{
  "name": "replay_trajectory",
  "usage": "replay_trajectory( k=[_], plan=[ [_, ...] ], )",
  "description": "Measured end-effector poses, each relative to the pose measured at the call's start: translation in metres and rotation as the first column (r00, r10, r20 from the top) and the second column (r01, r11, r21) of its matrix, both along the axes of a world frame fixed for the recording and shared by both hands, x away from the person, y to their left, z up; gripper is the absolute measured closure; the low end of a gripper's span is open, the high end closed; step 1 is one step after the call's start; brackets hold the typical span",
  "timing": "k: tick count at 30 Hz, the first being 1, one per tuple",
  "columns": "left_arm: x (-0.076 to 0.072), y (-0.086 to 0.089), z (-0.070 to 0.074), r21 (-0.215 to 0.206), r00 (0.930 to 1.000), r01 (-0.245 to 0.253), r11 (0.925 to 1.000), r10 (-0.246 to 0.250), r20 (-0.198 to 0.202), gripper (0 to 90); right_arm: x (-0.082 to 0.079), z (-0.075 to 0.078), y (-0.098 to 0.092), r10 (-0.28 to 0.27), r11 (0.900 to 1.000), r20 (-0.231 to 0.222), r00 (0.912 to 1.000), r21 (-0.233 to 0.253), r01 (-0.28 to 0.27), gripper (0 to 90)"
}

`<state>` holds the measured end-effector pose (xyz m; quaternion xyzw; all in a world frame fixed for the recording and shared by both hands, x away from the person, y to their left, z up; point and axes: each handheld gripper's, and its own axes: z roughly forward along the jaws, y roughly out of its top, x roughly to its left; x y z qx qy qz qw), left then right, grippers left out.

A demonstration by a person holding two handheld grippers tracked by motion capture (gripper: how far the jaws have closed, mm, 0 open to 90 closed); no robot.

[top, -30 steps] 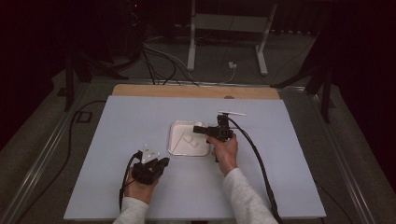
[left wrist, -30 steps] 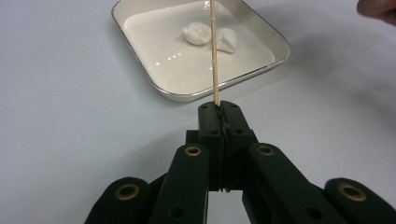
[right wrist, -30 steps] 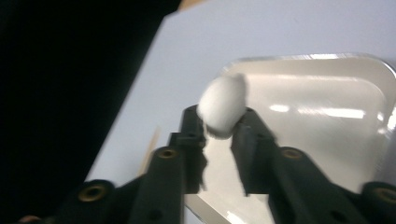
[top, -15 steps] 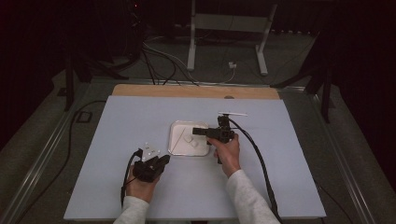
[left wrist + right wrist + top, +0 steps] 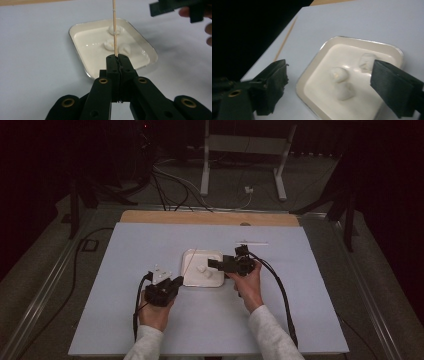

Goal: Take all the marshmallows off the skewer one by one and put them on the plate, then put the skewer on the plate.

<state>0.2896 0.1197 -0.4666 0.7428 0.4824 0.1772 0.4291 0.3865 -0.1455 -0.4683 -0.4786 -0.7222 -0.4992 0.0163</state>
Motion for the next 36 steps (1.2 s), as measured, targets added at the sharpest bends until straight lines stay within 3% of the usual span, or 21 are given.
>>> replay_trajectory(
  k=[3, 6, 17, 23, 30, 36],
  plan=[
    [0.007, -0.003, 0.002, -0.002, 0.9999, -0.011, 0.9999, 0.011, -0.002, 90.0, -0.002, -0.001, -0.001, -0.001, 0.999, 0.026, 0.9997, -0.045, 0.002, 1.1],
    [0.014, -0.006, 0.002, -0.006, 0.9996, -0.028, 0.9996, 0.028, -0.008, 90.0, -0.006, -0.002, -0.003, -0.021, 0.996, 0.063, 0.9978, -0.085, 0.026, 0.3],
    [0.038, -0.021, -0.004, 0.006, 0.996, -0.079, 0.9969, 0.079, -0.042, 90.0, -0.016, 0.004, -0.014, -0.029, 0.991, 0.112, 0.9933, -0.127, 0.043, 0.3],
    [0.05, -0.03, -0.014, 0.027, 0.9914, -0.103, 0.9944, 0.104, -0.079, 90.0, -0.022, 0.007, -0.021, -0.034, 0.989, 0.131, 0.9908, -0.138, 0.052, 0.3],
    [0.067, -0.045, -0.031, 0.073, 0.9809, -0.123, 0.9896, 0.133, -0.142, 90.0, -0.03, 0.005, -0.032, -0.04, 0.992, 0.137, 0.9898, -0.117, 0.056, 0.3],
    [0.073, -0.05, -0.043, 0.119, 0.9611, -0.169, 0.9784, 0.191, -0.2, 90.0, -0.036, 0.0, -0.048, -0.059, 0.988, 0.131, 0.9896, -0.134, 0.077, 0.3]
  ],
)
